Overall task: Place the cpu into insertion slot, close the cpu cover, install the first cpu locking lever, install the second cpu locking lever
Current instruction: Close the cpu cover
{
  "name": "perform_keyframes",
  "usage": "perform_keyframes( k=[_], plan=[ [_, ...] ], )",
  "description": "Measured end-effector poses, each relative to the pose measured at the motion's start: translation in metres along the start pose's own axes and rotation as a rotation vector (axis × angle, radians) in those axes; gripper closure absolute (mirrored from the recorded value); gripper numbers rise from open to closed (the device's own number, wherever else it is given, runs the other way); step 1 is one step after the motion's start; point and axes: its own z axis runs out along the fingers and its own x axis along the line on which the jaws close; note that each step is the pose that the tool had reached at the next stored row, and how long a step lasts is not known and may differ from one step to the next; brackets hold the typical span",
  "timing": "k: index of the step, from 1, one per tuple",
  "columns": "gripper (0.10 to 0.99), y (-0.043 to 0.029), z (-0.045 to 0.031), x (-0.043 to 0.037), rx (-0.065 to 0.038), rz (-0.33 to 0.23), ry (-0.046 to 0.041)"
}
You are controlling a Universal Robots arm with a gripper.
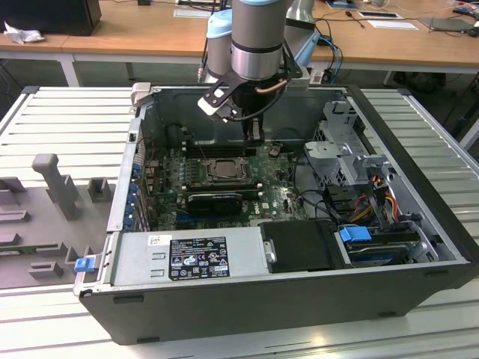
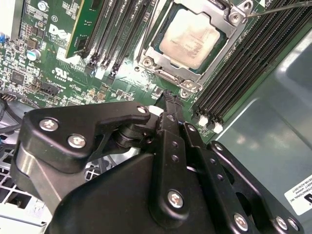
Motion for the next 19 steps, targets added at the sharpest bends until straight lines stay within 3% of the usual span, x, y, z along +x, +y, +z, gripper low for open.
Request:
perform_keyframes(
  k=[19],
  plan=[
    [0.980,-0.0038,-0.0002,-0.0001,0.000,0.000,-0.0001]
  ],
)
